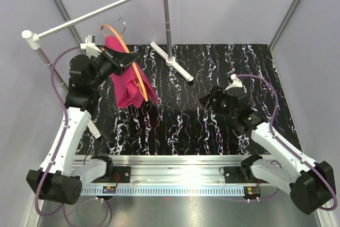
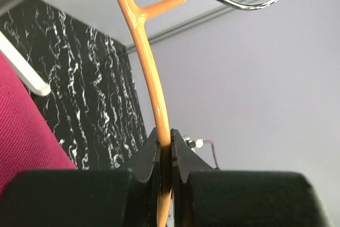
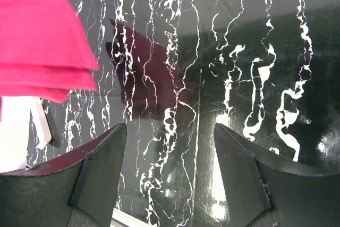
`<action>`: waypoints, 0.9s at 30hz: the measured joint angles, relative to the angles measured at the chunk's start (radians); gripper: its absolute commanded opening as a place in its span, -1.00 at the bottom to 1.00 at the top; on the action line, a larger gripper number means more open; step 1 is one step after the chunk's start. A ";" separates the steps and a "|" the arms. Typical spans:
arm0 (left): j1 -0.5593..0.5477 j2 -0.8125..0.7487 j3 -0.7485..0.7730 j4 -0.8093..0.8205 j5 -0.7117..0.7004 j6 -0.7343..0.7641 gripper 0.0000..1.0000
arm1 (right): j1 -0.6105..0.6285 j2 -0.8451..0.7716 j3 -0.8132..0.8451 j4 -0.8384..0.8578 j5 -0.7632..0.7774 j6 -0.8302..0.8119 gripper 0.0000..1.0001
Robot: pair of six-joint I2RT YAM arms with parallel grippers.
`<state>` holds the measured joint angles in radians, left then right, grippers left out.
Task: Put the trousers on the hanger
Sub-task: Hang the hanger with trousers onto the clothesline
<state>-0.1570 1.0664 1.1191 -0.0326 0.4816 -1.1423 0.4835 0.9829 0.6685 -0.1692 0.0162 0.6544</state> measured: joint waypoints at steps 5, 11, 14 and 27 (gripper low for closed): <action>0.075 -0.002 0.059 0.018 0.015 -0.048 -1.00 | 0.000 0.000 -0.002 0.000 0.001 0.000 0.48; 0.153 -0.001 0.077 0.085 0.018 -0.135 -1.00 | 0.000 0.000 -0.011 0.007 0.001 0.000 0.48; 0.185 0.006 0.077 0.116 0.023 -0.179 -1.00 | 0.000 0.000 -0.011 0.007 0.001 0.000 0.49; 0.274 0.084 0.077 0.201 0.055 -0.278 -1.00 | 0.000 0.000 -0.012 0.007 0.001 -0.004 0.49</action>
<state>0.1169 1.1500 1.1965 0.1684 0.5362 -1.4204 0.4835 0.9829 0.6567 -0.1623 0.0170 0.6506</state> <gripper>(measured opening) 0.060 0.742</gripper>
